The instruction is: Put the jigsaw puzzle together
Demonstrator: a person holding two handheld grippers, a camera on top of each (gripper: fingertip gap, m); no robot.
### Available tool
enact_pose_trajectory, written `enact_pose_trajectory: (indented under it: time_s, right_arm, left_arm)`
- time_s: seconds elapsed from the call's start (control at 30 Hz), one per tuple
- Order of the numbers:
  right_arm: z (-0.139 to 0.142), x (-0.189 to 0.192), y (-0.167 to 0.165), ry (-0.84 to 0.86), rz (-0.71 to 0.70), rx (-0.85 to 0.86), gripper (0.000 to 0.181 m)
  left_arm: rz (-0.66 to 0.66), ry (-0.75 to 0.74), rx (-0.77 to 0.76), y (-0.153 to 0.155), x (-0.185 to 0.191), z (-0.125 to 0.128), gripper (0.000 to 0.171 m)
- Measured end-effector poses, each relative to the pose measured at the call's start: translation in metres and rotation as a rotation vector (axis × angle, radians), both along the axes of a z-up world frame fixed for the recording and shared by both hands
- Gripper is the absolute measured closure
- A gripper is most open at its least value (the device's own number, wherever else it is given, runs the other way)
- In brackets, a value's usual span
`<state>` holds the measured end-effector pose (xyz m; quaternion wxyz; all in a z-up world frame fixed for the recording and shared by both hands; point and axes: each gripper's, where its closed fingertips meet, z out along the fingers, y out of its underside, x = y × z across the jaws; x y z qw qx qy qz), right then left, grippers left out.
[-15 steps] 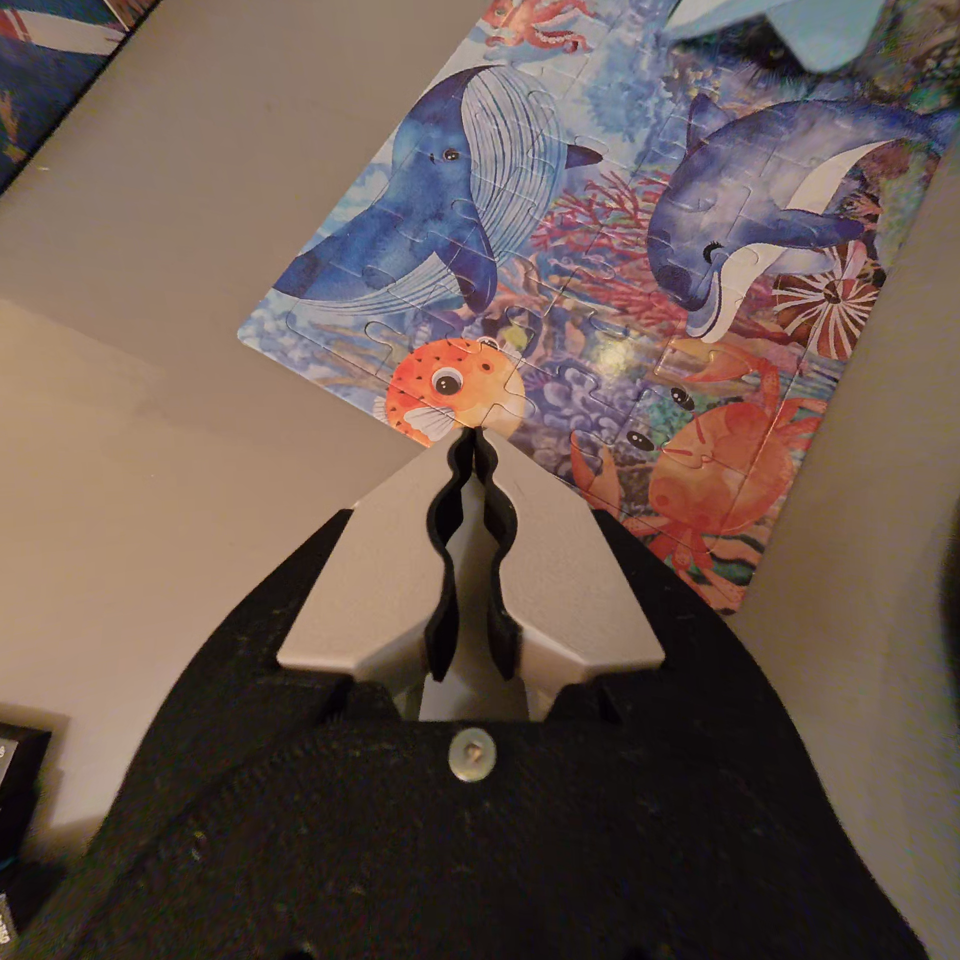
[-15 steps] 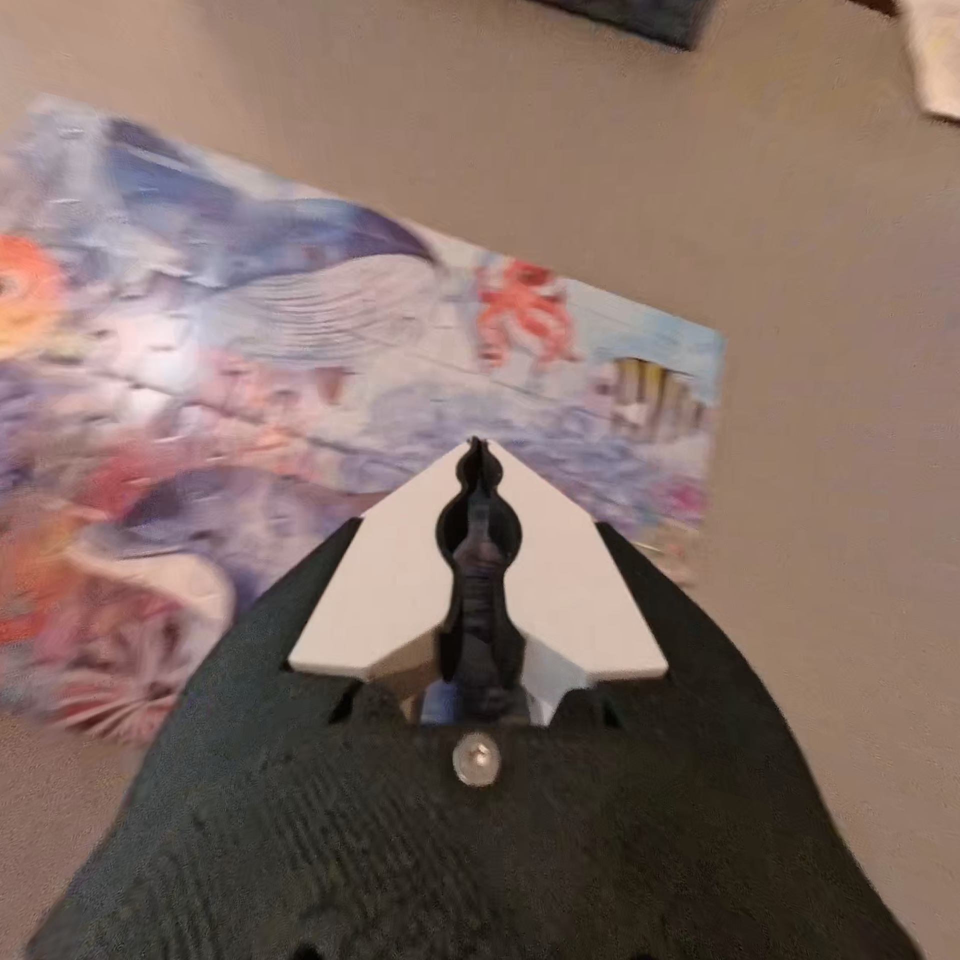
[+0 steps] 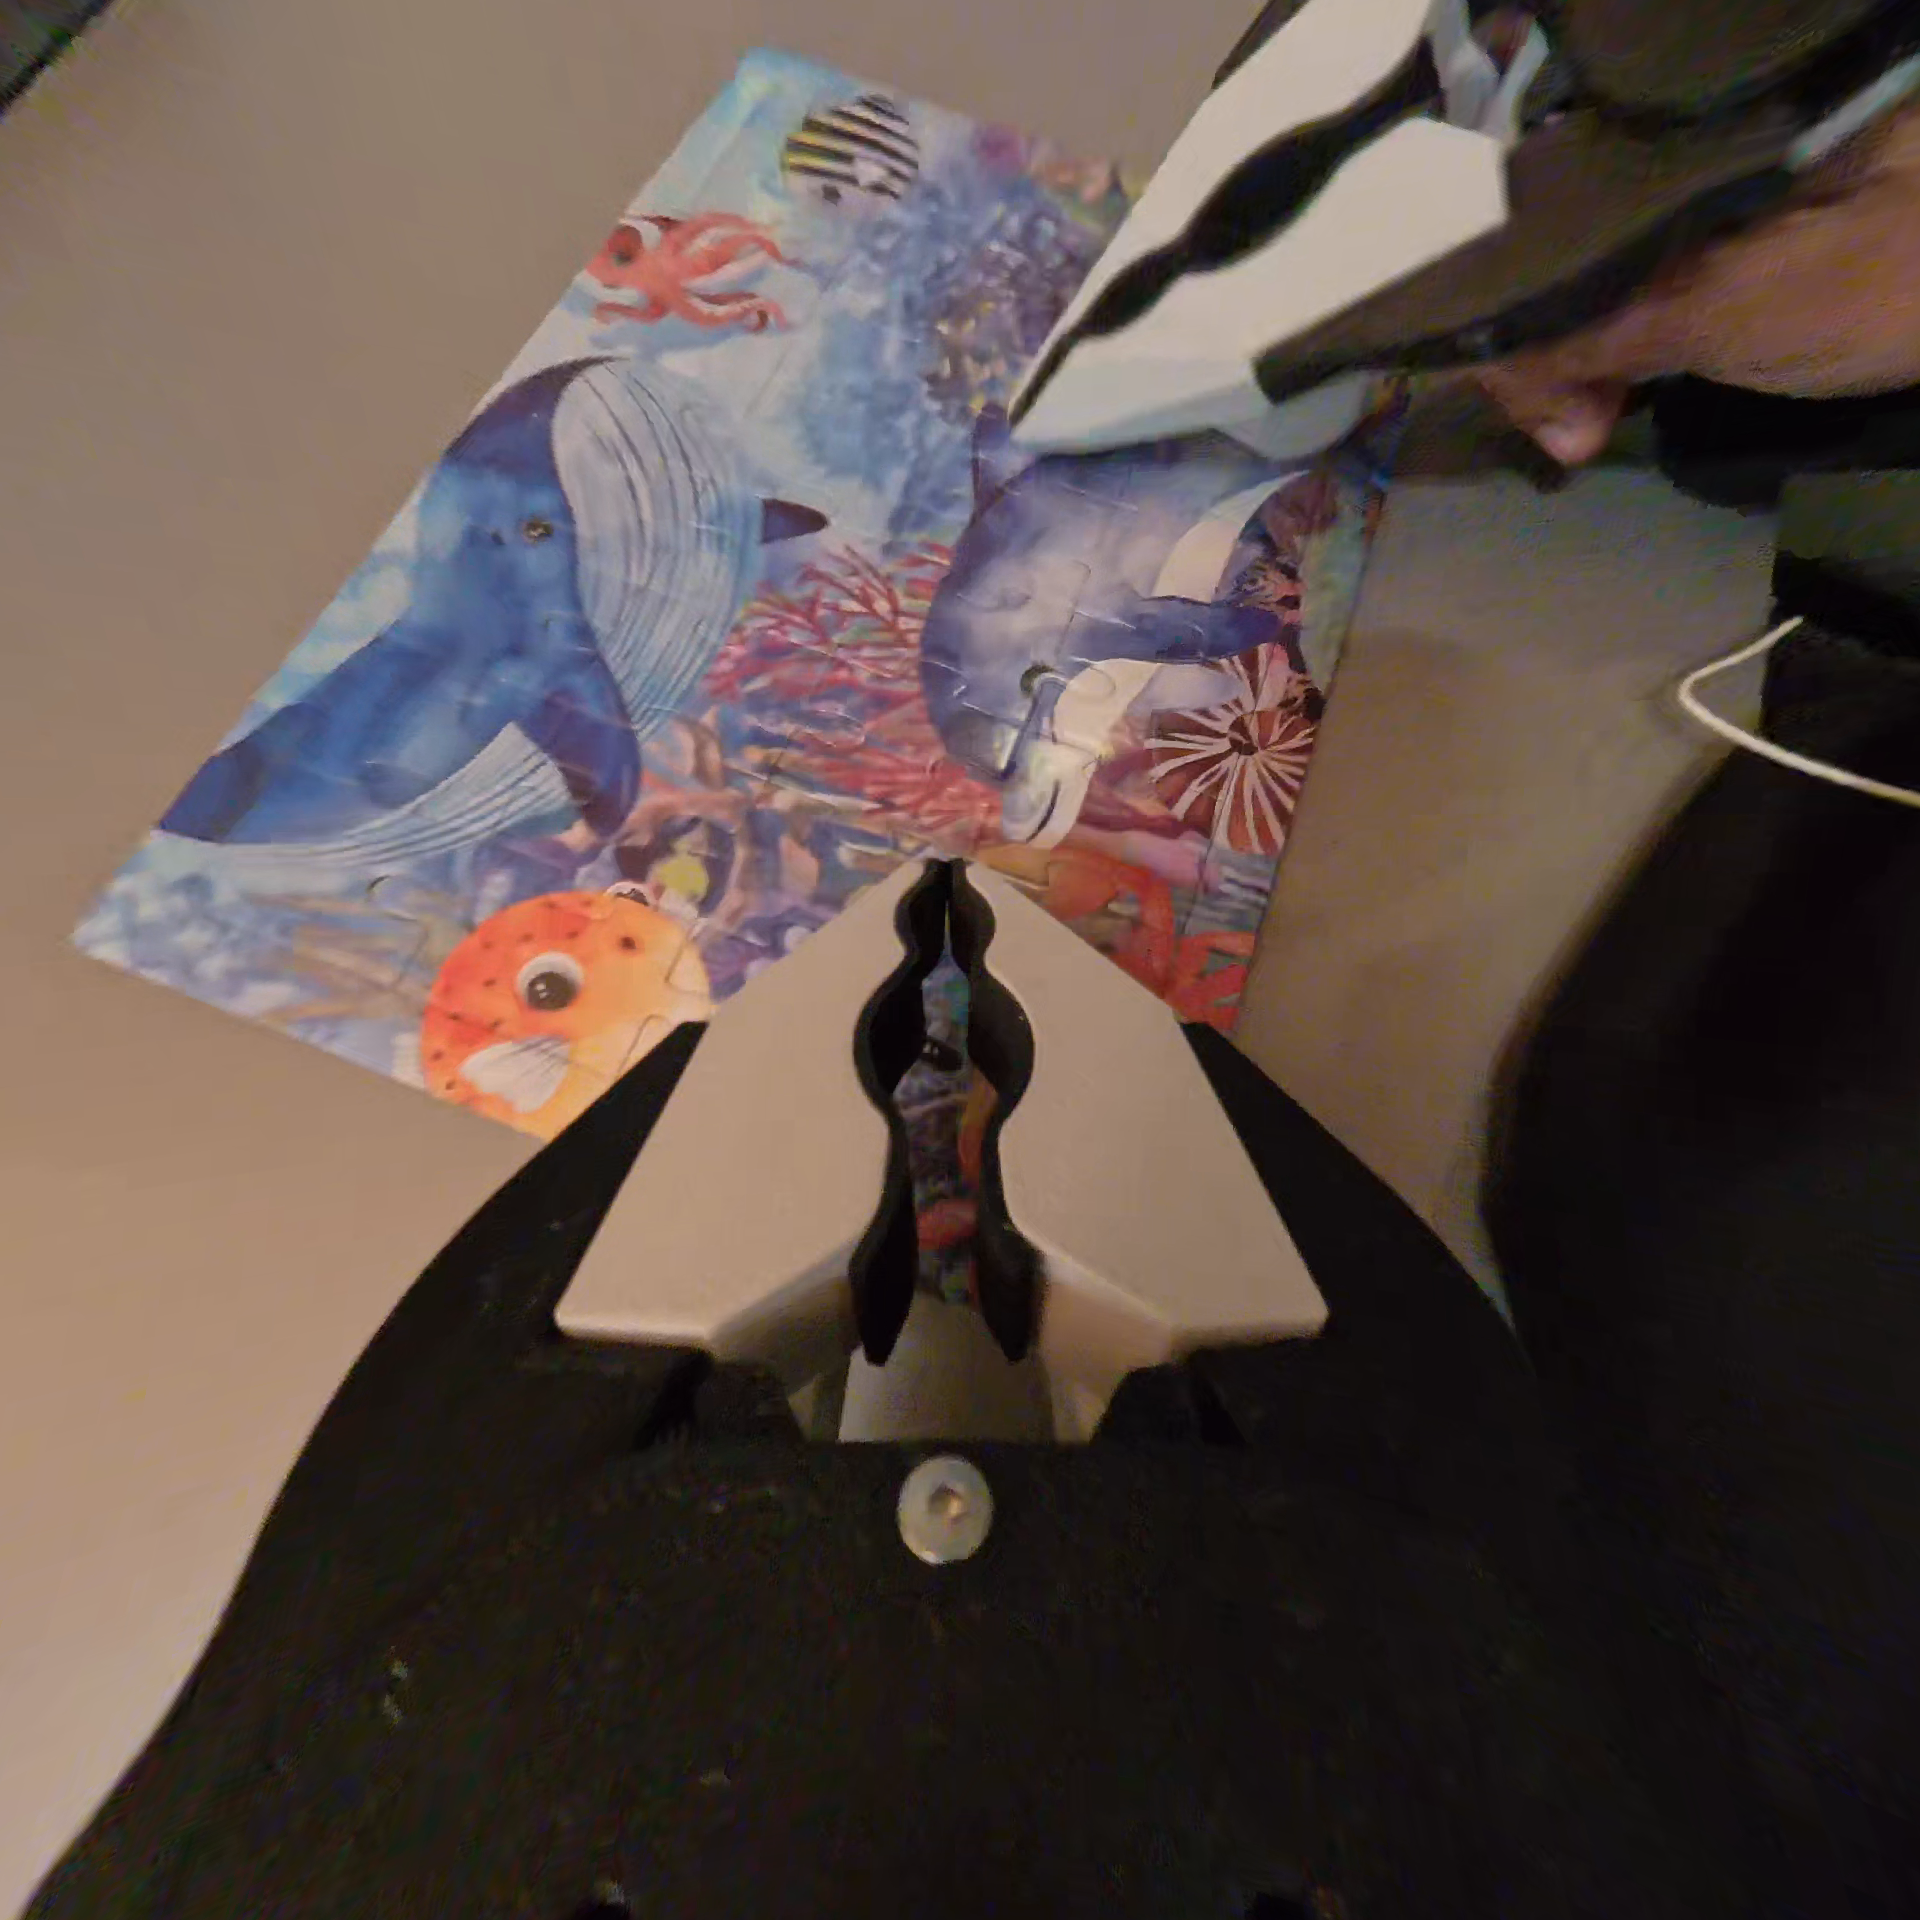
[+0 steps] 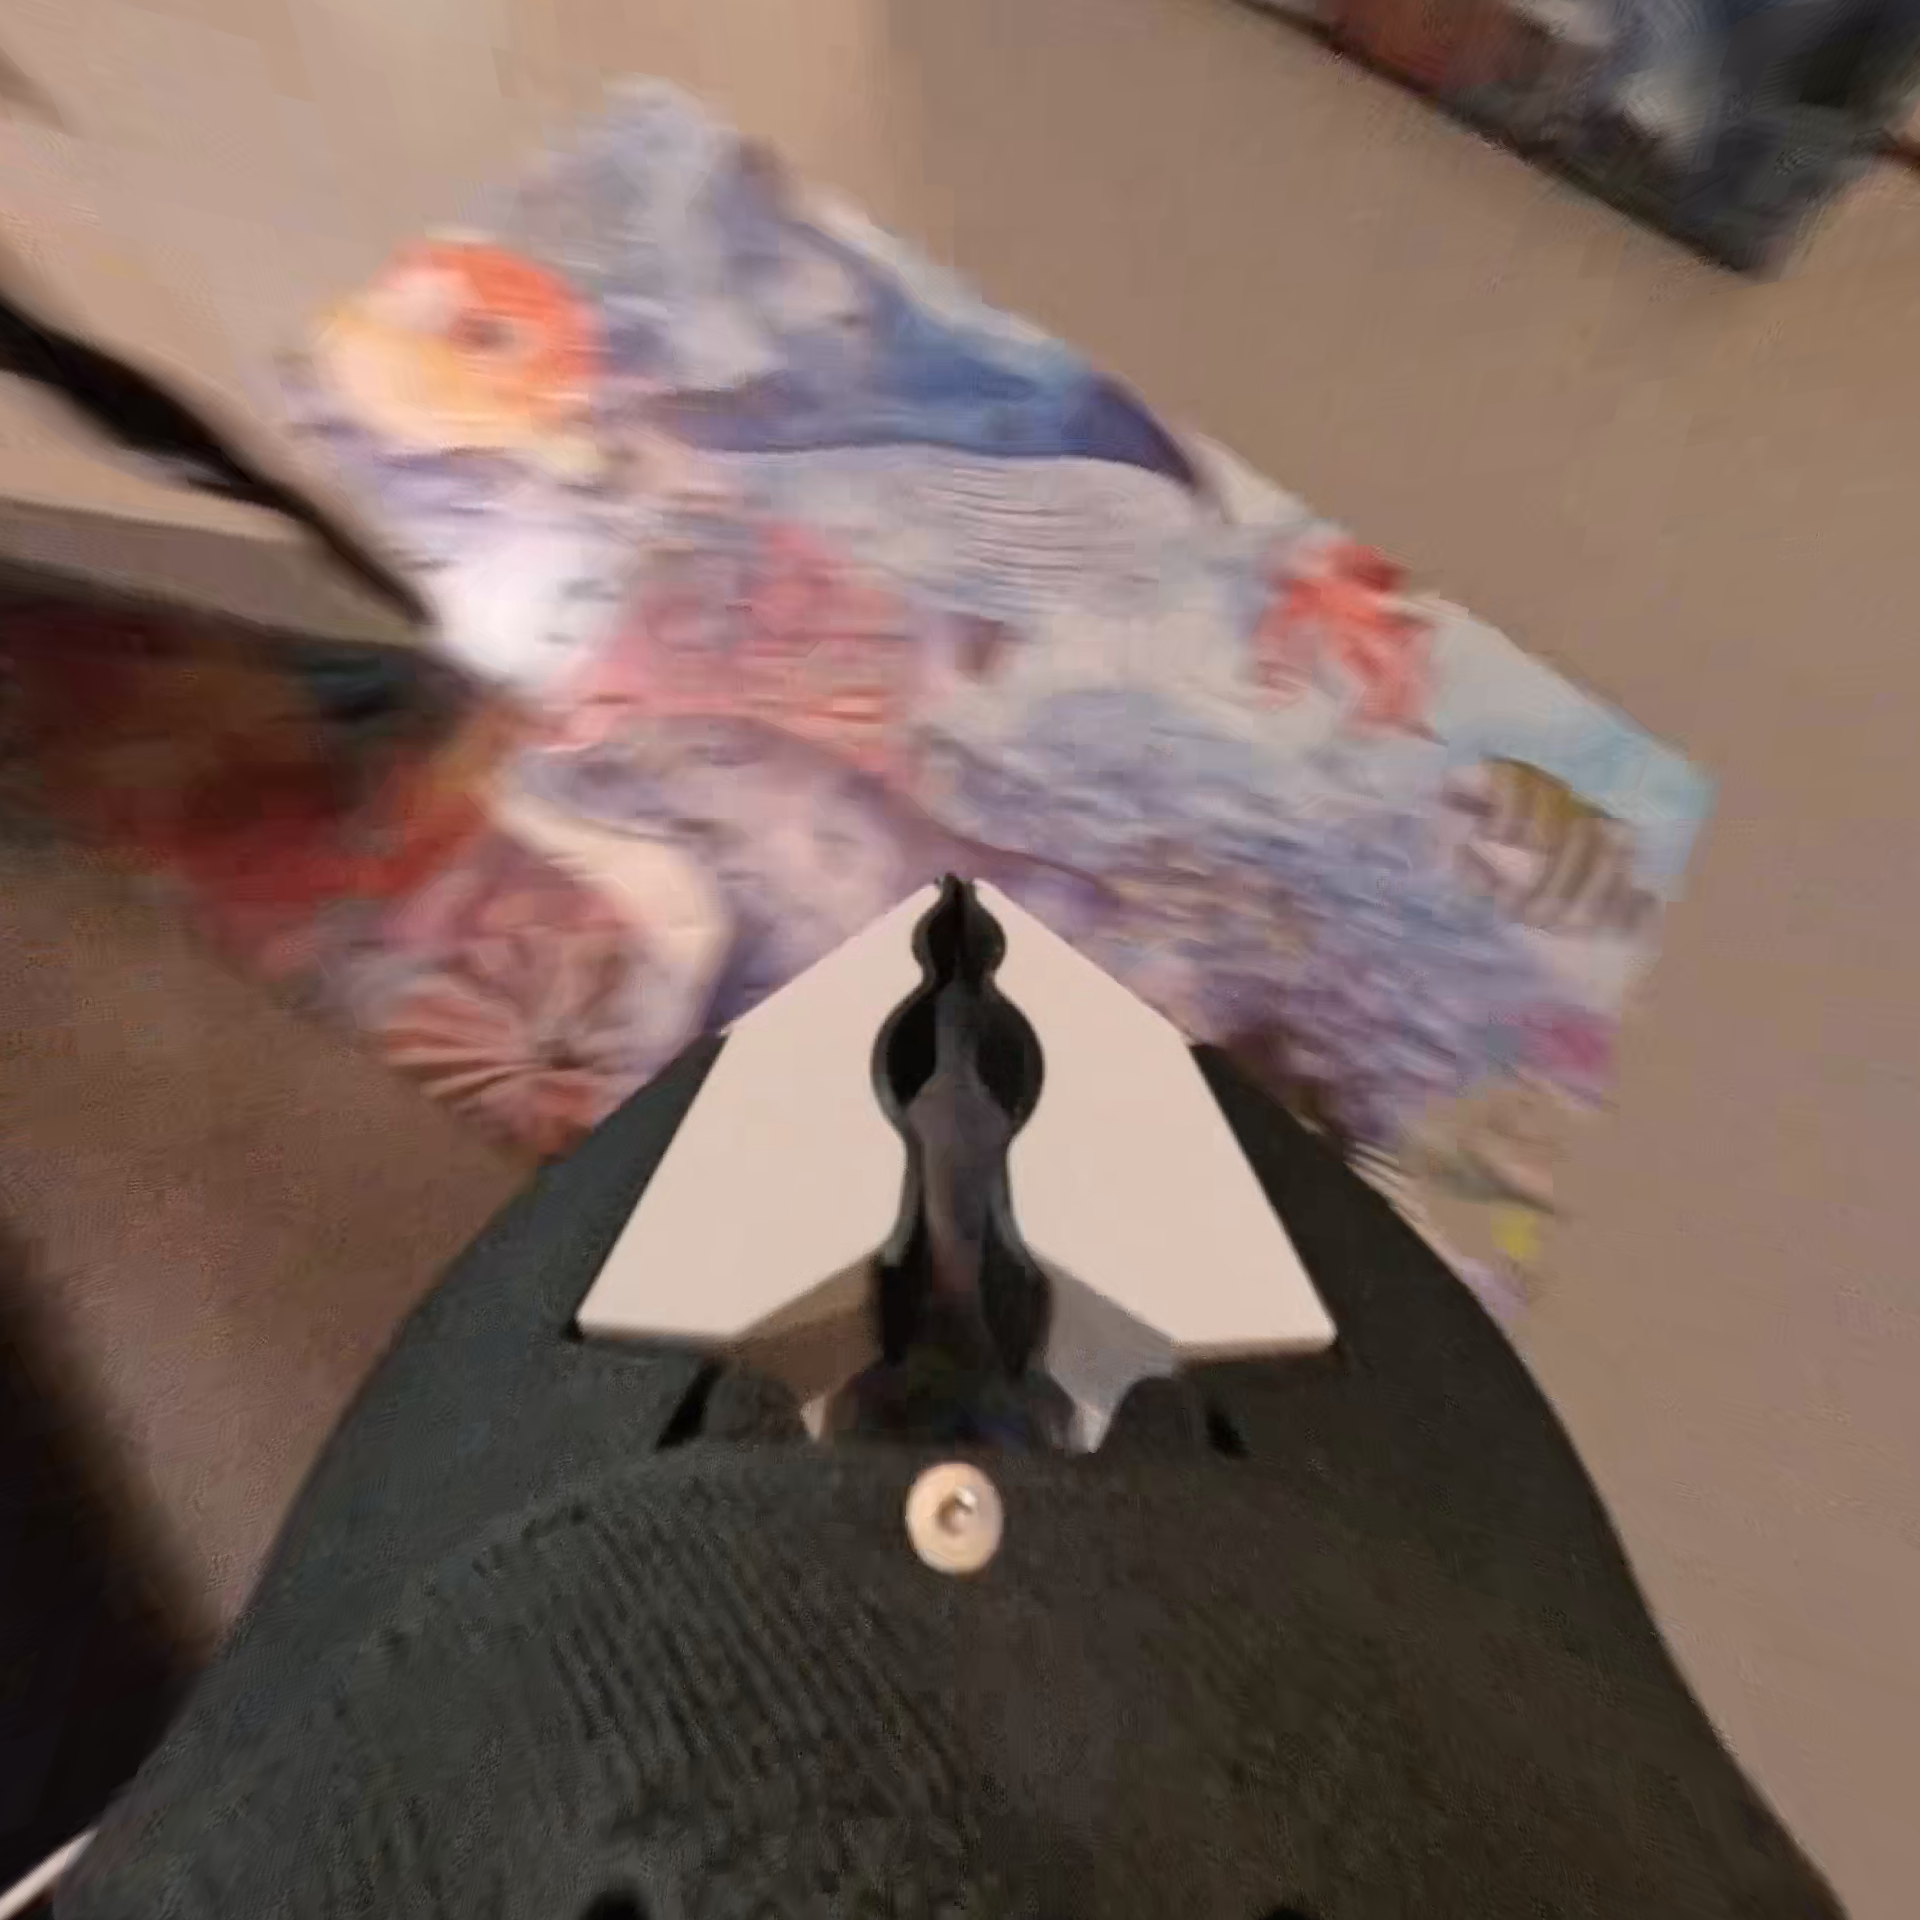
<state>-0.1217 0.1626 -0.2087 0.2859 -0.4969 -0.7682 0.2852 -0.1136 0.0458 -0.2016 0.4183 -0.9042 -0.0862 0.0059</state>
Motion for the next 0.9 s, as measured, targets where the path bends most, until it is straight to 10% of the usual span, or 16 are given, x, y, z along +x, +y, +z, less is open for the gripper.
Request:
enact_pose_trajectory:
  time_s: [0.1, 0.27, 0.37, 0.47, 0.6, 0.7, 0.8, 0.9]
  right_arm:
    - [0.000, 0.039, -0.087, -0.113, 0.367, -0.225, 0.181]
    - [0.001, -0.009, 0.005, 0.009, 0.036, -0.071, 0.181]
    - [0.000, 0.023, -0.050, -0.143, 0.340, -0.294, 0.181]
    - [0.001, -0.004, -0.012, 0.010, 0.202, -0.012, 0.181]
    - [0.000, 0.018, -0.056, -0.085, 0.413, -0.199, 0.181]
    - [0.001, -0.016, -0.005, 0.064, 0.208, 0.076, 0.181]
    - [-0.001, 0.015, -0.056, -0.130, 0.440, -0.263, 0.181]
    - [-0.001, -0.023, -0.002, 0.048, 0.226, 0.064, 0.181]
  left_arm:
    - [0.079, 0.101, -0.080, 0.008, -0.013, -0.012, 0.171]
    - [-0.001, -0.108, -0.036, 0.030, 0.010, -0.013, 0.171]
    - [0.070, 0.040, -0.077, 0.034, -0.006, -0.015, 0.171]
    - [0.154, 0.009, -0.104, 0.033, -0.021, -0.015, 0.171]
    - [0.120, 0.051, -0.146, 0.040, -0.016, -0.015, 0.171]
    - [0.181, 0.052, -0.162, 0.037, -0.029, -0.016, 0.171]
    - [0.093, -0.080, -0.097, 0.049, -0.006, -0.014, 0.171]
    - [0.230, 0.107, -0.174, 0.030, -0.040, -0.016, 0.171]
